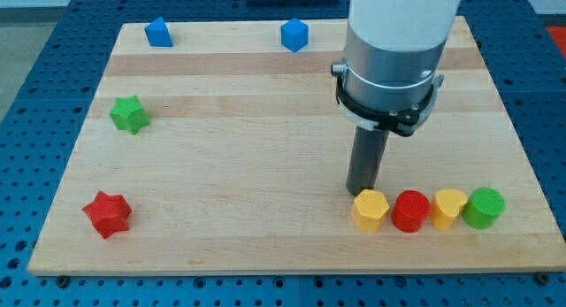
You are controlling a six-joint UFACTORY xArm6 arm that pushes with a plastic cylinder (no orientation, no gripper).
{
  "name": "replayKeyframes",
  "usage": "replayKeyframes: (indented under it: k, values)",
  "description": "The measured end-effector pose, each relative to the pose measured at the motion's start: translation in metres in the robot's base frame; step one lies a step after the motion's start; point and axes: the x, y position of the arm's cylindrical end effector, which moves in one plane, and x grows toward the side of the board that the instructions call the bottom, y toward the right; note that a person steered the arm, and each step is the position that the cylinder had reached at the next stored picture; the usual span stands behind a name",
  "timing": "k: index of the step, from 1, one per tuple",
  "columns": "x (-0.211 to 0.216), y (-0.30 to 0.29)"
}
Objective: Move the green star slightly down and right
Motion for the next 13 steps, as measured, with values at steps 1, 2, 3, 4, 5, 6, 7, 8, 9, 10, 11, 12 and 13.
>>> replayKeyframes:
  k: [1,2,3,4,5,6,7,8,9,10,11,12,13]
  values:
    - [-0.001,0.000]
    - [-0.041,0.000]
    - [-0.086,-0.004]
    - [-0.117,-0.033]
    - [-0.149,-0.076]
    - [-0.172,-0.129]
    - [-0.191,-0.190]
    - [-0.193,-0.262]
    - [-0.193,-0.329]
    - [-0.186,-0.372]
    - [-0.166,-0.382]
    - [-0.151,-0.373]
    - [-0.150,-0.343]
